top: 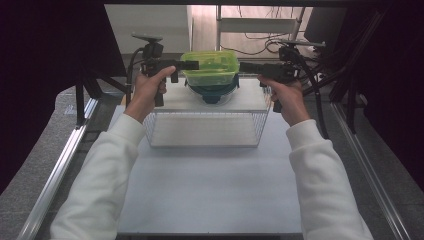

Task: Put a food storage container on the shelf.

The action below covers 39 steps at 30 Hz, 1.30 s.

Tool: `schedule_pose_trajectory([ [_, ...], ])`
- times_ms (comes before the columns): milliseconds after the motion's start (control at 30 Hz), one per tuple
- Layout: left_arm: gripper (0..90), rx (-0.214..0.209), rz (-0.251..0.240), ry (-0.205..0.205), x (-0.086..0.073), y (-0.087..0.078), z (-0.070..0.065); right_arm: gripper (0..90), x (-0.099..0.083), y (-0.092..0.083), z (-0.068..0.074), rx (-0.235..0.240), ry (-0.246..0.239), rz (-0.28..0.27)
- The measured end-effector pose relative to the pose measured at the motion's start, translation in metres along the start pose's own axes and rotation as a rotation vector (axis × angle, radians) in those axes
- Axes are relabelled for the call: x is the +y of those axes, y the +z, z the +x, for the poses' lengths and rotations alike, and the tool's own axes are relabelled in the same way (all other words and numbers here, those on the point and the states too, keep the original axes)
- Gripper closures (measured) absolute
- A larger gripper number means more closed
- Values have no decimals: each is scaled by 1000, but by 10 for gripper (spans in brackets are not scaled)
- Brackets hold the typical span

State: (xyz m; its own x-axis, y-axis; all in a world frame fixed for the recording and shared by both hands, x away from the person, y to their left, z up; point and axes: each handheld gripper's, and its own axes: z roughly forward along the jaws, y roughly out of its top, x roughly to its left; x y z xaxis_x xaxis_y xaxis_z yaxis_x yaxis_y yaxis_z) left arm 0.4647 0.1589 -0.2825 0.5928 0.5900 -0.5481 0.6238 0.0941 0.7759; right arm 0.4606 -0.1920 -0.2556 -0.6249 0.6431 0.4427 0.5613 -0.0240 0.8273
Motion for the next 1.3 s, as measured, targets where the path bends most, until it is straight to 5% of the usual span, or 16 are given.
schedule_pose_trajectory([
  [367,149,55,-3,-25,1,-4,1,245,0,-6,1,19,-27,4],
  [700,122,137,2,92,-28,-42,-23,244,-28,-24,9,39,-97,-19],
  [1100,143,148,-35,185,-128,-82,-42,245,-112,-72,-1,10,-150,-19],
  [1300,164,273,35,236,-193,-76,-22,252,-170,-80,-21,-41,-159,-12],
])
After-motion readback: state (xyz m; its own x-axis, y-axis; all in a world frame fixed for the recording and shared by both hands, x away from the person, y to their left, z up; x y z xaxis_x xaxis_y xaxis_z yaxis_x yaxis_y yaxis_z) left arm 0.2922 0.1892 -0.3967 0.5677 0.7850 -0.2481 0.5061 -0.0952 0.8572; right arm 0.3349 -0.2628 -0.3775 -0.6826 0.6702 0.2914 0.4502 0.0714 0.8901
